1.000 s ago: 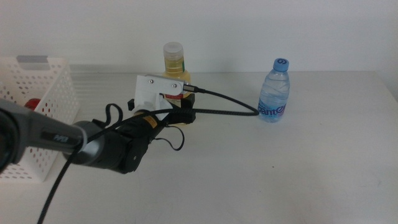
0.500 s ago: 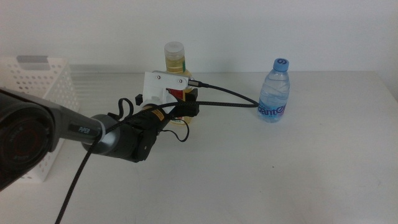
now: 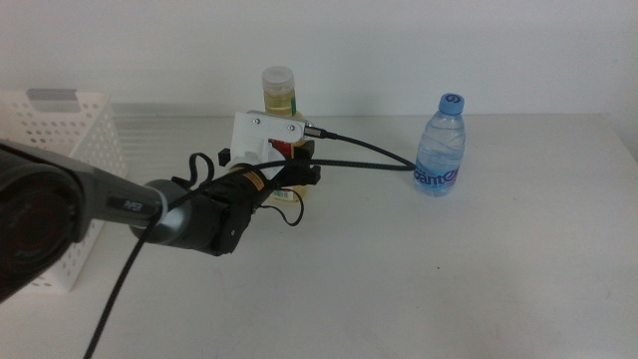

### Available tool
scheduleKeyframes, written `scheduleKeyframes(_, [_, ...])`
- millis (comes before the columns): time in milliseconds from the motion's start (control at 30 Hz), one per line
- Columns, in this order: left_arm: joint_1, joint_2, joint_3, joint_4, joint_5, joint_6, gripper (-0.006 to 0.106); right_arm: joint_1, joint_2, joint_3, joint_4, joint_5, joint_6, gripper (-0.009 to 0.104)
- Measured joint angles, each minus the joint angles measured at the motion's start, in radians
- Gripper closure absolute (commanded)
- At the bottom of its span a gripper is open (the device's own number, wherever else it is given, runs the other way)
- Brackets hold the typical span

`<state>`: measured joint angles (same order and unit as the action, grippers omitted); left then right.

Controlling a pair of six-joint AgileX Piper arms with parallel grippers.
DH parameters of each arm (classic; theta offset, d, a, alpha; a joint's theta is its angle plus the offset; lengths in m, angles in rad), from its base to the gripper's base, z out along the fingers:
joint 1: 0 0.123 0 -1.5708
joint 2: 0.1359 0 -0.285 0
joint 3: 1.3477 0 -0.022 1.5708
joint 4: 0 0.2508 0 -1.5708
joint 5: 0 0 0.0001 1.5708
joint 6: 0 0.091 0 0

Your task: Use arms to grab the bottles and put them into the dustbin to the left of the table.

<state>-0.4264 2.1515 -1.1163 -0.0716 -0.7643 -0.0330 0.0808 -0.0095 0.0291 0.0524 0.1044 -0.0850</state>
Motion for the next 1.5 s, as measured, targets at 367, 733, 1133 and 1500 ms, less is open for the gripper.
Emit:
scheduleKeyframes(367, [0.0,-0.268,0.142,0.011,0.317,0.001,0.099,0.0,0.0,0.0,0.0,0.0,0.0,0.024])
scheduleKeyframes(733, [0.001,-0.55,0.16,0.029,0.74,0.001,0.099,0.0,0.0,0.0,0.0,0.0,0.0,0.024])
scheduleKeyframes(1133, [0.142,-0.61,-0.12,0.015,1.443,0.056,0.099,0.0,0.0,0.0,0.0,0.0,0.0,0.024])
scheduleKeyframes(1500, [0.435,-0.591,-0.358,-0.038,1.767,0.225,0.099,0.0,0.0,0.0,0.0,0.0,0.0,0.024])
